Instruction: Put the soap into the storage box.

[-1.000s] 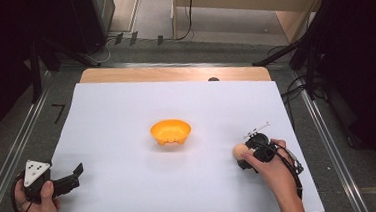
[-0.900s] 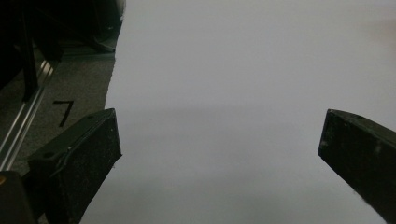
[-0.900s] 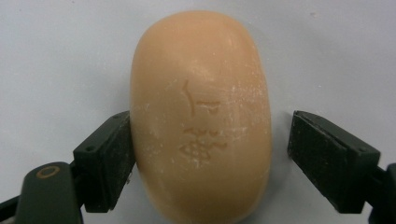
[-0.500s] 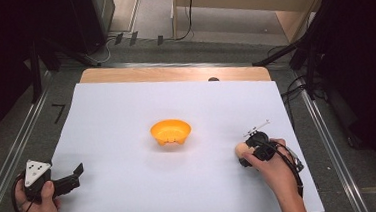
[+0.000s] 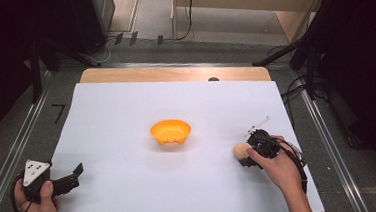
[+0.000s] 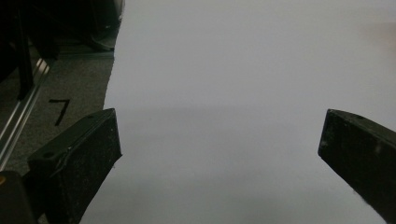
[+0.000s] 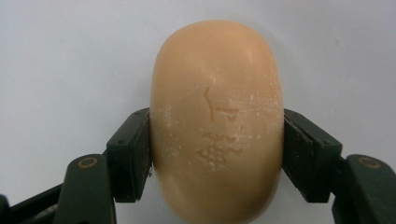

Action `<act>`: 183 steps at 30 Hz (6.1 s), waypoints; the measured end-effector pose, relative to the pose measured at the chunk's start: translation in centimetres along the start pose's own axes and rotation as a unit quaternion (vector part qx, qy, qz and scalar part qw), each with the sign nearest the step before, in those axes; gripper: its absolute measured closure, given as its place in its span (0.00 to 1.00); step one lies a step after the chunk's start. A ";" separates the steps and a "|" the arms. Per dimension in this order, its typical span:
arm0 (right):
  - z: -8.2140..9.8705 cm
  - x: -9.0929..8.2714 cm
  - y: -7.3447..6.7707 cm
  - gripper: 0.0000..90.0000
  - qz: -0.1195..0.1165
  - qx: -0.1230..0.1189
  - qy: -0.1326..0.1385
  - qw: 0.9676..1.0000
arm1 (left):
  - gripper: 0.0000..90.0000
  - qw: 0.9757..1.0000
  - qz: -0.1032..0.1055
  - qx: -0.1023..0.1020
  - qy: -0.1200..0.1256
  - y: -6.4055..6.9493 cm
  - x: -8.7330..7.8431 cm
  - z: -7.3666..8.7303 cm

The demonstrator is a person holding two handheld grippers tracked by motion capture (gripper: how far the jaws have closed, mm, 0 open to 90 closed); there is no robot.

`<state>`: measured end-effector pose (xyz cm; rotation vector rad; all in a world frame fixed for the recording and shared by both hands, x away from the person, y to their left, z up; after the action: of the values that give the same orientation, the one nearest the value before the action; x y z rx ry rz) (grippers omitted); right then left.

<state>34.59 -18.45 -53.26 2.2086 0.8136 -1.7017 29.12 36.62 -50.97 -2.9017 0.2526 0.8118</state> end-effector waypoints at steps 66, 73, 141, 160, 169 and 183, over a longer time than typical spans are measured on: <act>-13.8 -2.5 -7.1 0.36 -0.013 -0.248 0.030 0.968 | 0.00 1.000 -0.006 0.001 0.000 -0.1 -0.1 0.0; -14.9 -2.7 -8.6 0.36 -0.017 -0.264 0.028 0.964 | 0.00 1.000 -0.005 -0.002 0.000 -0.1 0.0 0.0; -19.9 0.6 -15.1 0.22 -0.058 -0.326 0.017 0.943 | 0.00 1.000 -0.002 -0.015 0.004 -0.3 0.0 0.0; -17.2 -1.6 -9.8 0.00 -0.034 -0.180 0.134 0.974 | 0.00 1.000 -0.001 -0.014 0.004 -0.3 -0.1 0.0; -14.9 -1.9 -7.3 0.00 -0.039 -0.128 0.178 0.975 | 0.00 1.000 -0.001 -0.011 0.006 -0.2 -0.1 0.0; -10.6 -1.3 -4.6 0.00 -0.052 -0.067 0.203 0.976 | 0.00 1.000 0.000 -0.010 0.005 -0.2 -0.2 0.0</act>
<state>40.41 -9.71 -48.24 2.4913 1.1173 -1.2028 29.04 36.83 -50.85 -2.9247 0.2483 0.8039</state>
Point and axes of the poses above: each handheld gripper's, and its own axes: x roughly forward along the jaws, z roughly out of its underside, y roughly to its right, the point moved 9 cm from there along x, roughly forward along the jaws, and after that the axes turned 7 degrees about x, right-handed, at the moved point
